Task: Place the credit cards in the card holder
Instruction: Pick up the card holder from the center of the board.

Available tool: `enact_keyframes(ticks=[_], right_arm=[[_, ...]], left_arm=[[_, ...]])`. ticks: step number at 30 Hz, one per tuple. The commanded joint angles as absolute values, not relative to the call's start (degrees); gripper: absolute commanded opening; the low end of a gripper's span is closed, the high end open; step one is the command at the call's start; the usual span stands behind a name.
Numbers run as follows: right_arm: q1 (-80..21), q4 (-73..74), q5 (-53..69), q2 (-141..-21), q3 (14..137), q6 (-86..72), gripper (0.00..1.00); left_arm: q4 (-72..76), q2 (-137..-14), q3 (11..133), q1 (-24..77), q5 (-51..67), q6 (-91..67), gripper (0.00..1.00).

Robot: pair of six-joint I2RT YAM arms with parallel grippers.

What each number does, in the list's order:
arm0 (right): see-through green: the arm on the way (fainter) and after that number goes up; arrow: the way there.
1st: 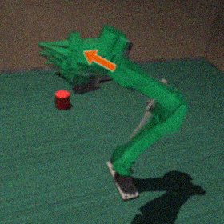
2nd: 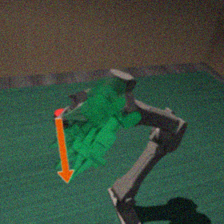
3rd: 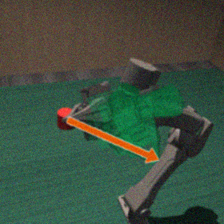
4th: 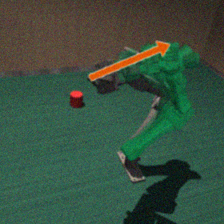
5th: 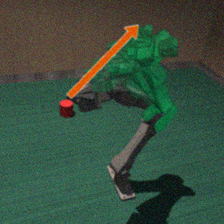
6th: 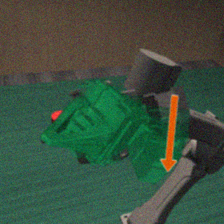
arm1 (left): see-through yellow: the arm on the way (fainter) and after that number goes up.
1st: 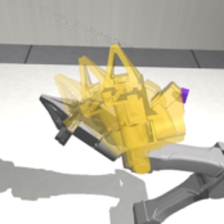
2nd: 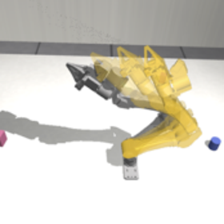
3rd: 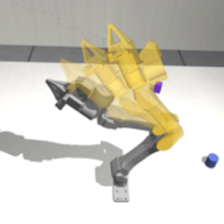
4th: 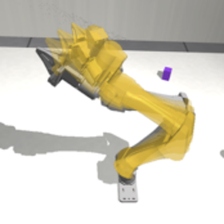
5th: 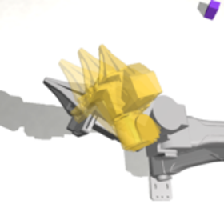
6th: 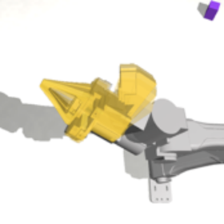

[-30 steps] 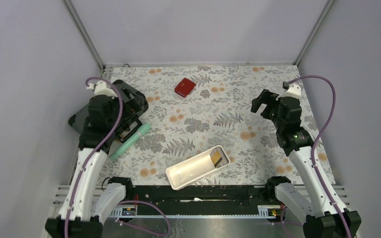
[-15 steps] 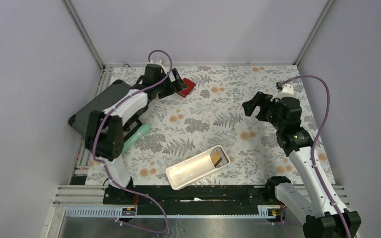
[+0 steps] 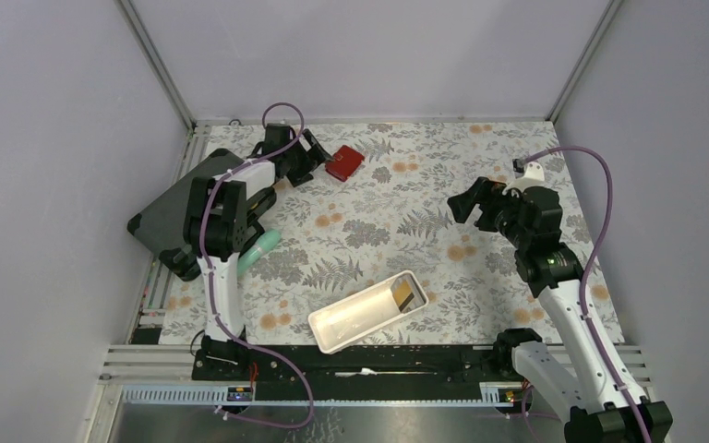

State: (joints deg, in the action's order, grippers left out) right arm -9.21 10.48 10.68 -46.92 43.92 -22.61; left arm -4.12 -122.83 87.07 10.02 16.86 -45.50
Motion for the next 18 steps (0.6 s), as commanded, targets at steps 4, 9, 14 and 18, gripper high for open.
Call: enact_keyframes(ticks=[4, 9, 14, 18], right_arm=[[-8.96, 9.34, 13.83, -47.63, 43.08, -24.0, 0.99], [-9.01, 8.84, 14.84, -48.0, 42.83, -25.05, 0.99], [-9.01, 8.84, 15.4, -48.47, 43.41, -25.35, 0.99], [-9.04, 8.81, 15.25, -48.88, 43.64, -25.4, 0.99]], left_arm=[[0.4, -126.12, 91.5, 9.54, 19.94, -47.06, 0.85], [1.27, -129.68, 94.59, 9.49, 21.91, -48.42, 0.78], [1.33, -131.62, 95.63, 9.49, 22.44, -49.73, 0.68], [2.44, -133.15, 96.25, 9.62, 24.07, -51.69, 0.58]])
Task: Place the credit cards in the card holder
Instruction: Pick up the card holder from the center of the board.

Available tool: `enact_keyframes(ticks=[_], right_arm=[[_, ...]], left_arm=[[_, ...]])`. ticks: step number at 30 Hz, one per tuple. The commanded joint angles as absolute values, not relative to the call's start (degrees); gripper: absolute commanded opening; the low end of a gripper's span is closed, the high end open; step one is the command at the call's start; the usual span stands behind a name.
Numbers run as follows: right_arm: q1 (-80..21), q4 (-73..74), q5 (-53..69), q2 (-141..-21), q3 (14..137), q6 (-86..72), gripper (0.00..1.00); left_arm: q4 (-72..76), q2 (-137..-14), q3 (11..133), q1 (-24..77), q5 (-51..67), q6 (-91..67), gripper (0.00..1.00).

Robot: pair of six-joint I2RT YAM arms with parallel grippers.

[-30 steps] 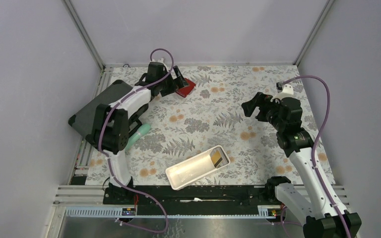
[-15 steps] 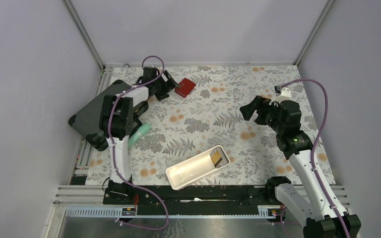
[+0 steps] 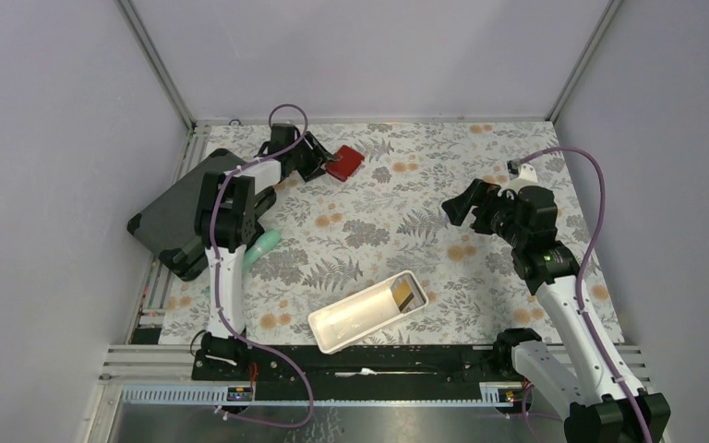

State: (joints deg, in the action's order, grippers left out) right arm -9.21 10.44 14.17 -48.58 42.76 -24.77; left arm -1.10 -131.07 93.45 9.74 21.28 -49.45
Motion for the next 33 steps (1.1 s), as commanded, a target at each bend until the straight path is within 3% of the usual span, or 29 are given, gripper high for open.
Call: enact_keyframes(ticks=[1, 6, 10, 16, 24, 33], right_arm=[[-9.02, 8.85, 15.21, -49.05, 43.71, -25.4, 0.99], [-8.97, 8.86, 14.82, -49.37, 43.62, -25.35, 0.99], [-9.01, 8.87, 14.77, -49.55, 43.68, -25.37, 0.99], [-9.01, 8.83, 14.68, -49.49, 43.47, -25.38, 0.99], [-9.0, 8.88, 14.96, -49.6, 43.21, -25.33, 0.99], [-9.1, 9.17, 18.86, -51.63, 43.71, -29.0, 0.96]], left_arm=[[2.46, -133.33, 96.32, 9.77, 24.31, -51.76, 0.56], [3.02, -132.92, 95.02, 10.02, 24.02, -52.05, 0.49], [3.77, -132.9, 94.24, 10.02, 23.64, -52.33, 0.35], [8.69, -131.87, 92.13, 9.93, 24.31, -52.73, 0.0], [19.29, -124.47, 84.76, 10.01, 26.11, -49.79, 0.0], [25.12, -100.73, 65.29, 12.67, 16.85, -37.5, 0.0]])
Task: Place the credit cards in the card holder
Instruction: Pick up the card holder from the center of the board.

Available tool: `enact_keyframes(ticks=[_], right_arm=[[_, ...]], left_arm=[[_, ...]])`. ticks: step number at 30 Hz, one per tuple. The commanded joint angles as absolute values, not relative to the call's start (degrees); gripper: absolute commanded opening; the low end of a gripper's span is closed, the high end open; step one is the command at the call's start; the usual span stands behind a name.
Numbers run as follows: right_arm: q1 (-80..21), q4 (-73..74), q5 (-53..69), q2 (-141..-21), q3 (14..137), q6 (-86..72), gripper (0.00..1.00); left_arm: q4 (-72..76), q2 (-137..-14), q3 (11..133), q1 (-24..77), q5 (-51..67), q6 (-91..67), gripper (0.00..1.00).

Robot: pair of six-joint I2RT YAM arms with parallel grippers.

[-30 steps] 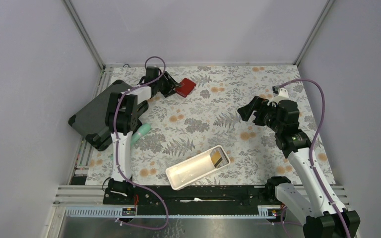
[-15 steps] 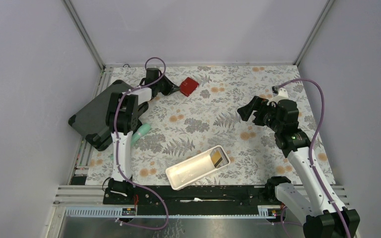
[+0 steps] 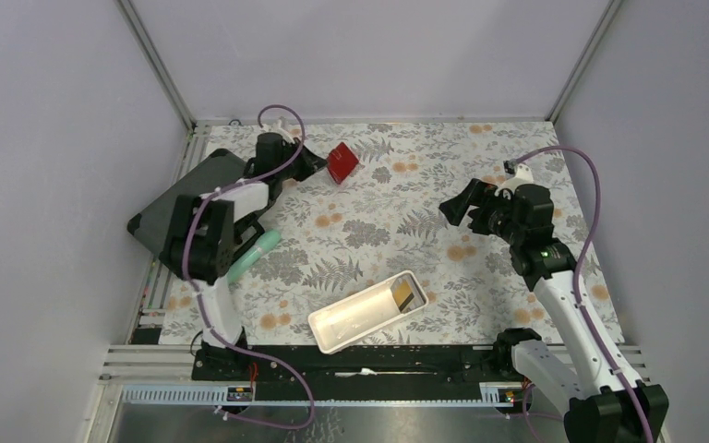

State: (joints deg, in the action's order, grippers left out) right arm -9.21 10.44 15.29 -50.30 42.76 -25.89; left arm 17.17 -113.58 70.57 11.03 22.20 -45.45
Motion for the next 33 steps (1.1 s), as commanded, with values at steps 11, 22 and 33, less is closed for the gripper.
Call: enact_keyframes(ticks=[11, 22, 33], right_arm=[[-14.02, -7.44, 23.8, -60.41, 38.79, -53.32, 0.83], [-30.69, -18.79, 20.38, -74.7, 45.26, -65.31, 0.69], [-36.9, -19.0, 18.73, -87.6, 51.55, -66.26, 0.71]], left_arm=[[15.39, -70.51, 45.24, 32.09, -16.6, -17.1, 0.0], [12.35, -61.43, 35.28, 52.11, -42.53, -15.0, 0.0], [14.02, -69.11, 35.72, 61.95, -48.7, -11.46, 0.0]])
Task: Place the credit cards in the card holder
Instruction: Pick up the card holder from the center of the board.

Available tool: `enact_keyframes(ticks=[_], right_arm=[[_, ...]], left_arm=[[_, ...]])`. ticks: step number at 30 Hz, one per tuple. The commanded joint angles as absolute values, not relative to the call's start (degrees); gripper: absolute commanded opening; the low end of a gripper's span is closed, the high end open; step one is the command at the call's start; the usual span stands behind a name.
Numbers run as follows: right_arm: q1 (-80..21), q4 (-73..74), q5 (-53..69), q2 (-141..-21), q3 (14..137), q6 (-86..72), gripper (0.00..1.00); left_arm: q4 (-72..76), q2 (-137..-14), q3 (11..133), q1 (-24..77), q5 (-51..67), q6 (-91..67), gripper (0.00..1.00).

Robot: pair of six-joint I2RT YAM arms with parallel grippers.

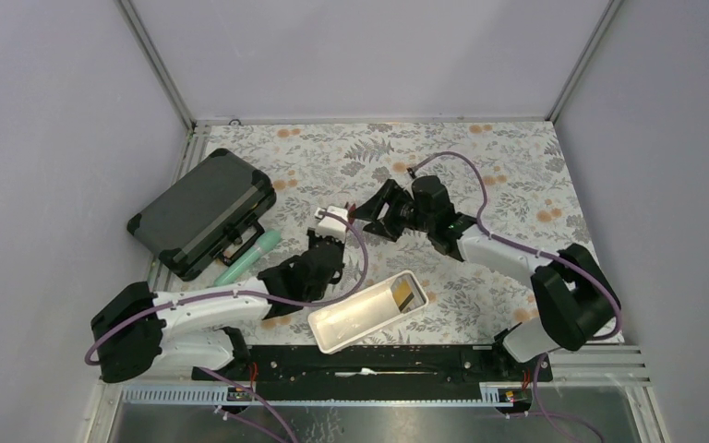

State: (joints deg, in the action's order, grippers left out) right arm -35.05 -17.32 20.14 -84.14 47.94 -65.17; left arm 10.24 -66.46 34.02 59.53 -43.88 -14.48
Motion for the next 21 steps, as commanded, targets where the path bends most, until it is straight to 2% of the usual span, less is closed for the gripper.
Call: enact_keyframes(ticks=[1, 5, 12, 19, 20, 21], right_arm=[[-37.24, -18.81, 18.72, -88.69, 52.05, -66.08, 0.71], [-38.11, -18.65, 19.24, -92.95, 53.32, -66.08, 0.72], [-39.01, -19.57, 20.44, -97.6, 53.96, -66.07, 0.6], [-38.98, -21.42, 19.31, -96.41, 52.5, -66.31, 0.21], [-38.98, -21.28, 19.07, -95.89, 52.53, -65.97, 0.16], [-39.01, -21.01, 18.69, -95.33, 52.48, -65.4, 0.11]], left_arm=[[14.51, -69.83, 35.99, 62.69, -48.88, -10.88, 0.0], [16.45, -72.65, 37.01, 65.04, -48.98, -8.48, 0.0], [21.44, -75.92, 37.2, 69.11, -49.08, -1.84, 0.0], [21.96, -79.07, 39.56, 71.14, -48.43, 4.23, 0.02], [20.31, -78.8, 40.3, 71.19, -48.33, 3.33, 0.1], [18.88, -78.29, 40.84, 71.19, -48.22, 1.98, 0.23]])
